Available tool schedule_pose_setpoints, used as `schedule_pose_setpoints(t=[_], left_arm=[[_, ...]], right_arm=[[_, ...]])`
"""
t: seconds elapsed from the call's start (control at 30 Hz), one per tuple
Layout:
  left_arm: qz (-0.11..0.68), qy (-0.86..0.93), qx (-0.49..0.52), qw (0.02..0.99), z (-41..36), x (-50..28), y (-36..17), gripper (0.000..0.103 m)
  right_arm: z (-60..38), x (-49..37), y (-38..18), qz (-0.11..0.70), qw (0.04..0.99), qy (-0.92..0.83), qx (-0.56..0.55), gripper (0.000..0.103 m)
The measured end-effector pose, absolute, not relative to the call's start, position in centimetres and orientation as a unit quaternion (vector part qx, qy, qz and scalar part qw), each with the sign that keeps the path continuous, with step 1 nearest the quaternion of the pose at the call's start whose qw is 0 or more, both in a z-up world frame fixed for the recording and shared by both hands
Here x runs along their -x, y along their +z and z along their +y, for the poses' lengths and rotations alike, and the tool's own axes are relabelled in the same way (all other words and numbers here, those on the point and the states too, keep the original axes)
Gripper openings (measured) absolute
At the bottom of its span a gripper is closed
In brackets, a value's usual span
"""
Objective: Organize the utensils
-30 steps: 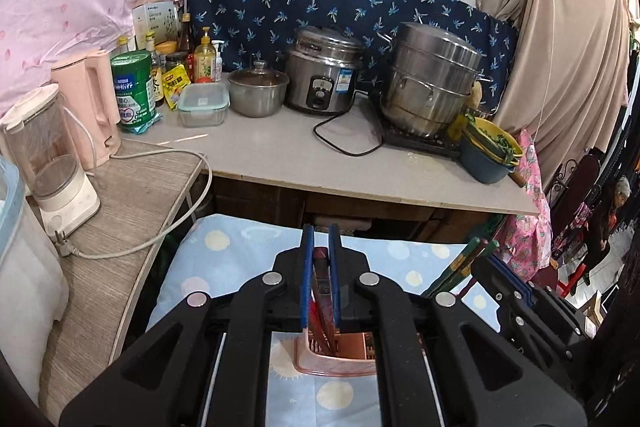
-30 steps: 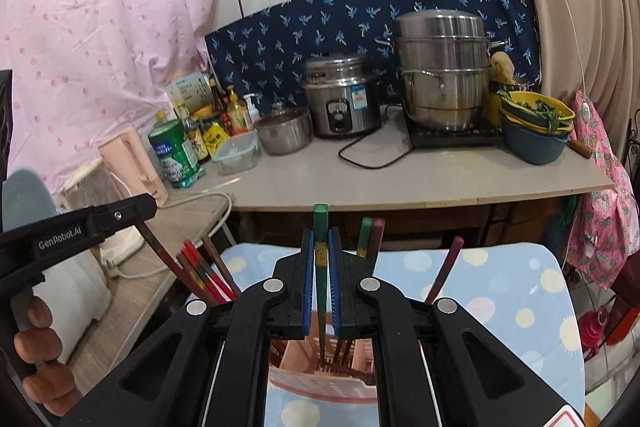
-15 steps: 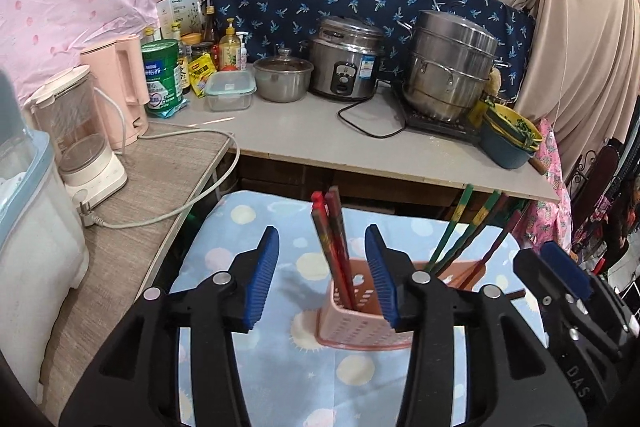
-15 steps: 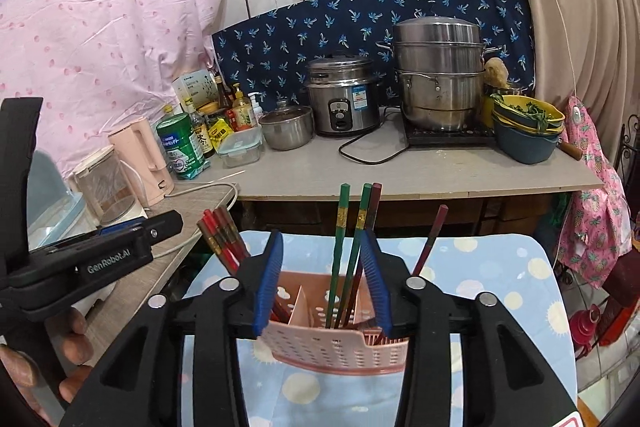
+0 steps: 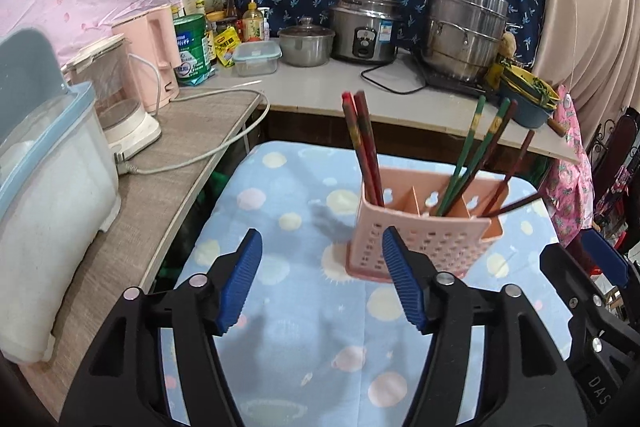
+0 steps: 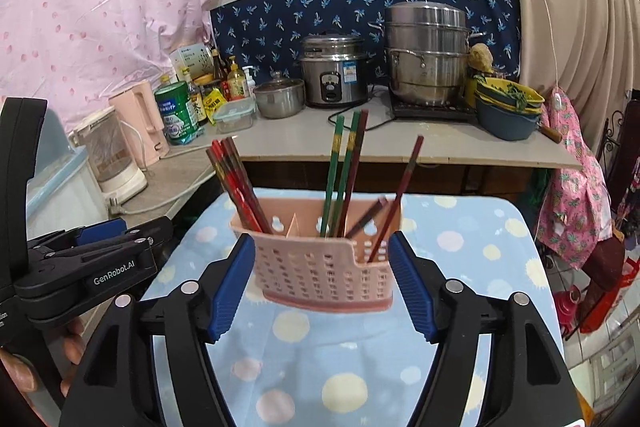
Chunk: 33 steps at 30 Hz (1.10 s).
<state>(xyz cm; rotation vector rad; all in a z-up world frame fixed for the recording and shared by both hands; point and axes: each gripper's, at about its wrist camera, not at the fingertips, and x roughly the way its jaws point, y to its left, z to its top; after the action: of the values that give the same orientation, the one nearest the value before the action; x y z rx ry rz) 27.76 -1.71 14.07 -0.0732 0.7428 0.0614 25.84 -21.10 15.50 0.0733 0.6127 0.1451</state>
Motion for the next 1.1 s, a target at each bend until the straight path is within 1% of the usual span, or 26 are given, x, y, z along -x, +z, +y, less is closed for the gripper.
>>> schedule_pose_setpoints(t=[0.17, 0.37, 0.57, 1.1], left_arm=[[0.372, 0.037, 0.041, 0.926, -1.6, -25.7, 12.7, 0.073], [0.384, 0.036, 0.037, 0.922, -1.9, -24.0, 11.4, 0.077], [0.392, 0.038, 0.034, 0.918, -2.5, -23.0, 10.4, 0.085], [0.416, 0.045, 0.025, 0.908, -2.8, -22.2, 8.2, 0.09]], right_arm=[[-21.6, -24.0, 14.4, 0.319, 0.945, 0.068, -0.039, 0.074], [-21.6, -22.2, 13.1, 0.335, 0.94, 0.062, -0.031, 0.079], [-21.3, -21.0, 12.1, 0.342, 0.938, 0.05, -0.015, 0.082], [-20.4, -20.5, 10.8, 0.352, 0.935, 0.04, 0.023, 0.084]])
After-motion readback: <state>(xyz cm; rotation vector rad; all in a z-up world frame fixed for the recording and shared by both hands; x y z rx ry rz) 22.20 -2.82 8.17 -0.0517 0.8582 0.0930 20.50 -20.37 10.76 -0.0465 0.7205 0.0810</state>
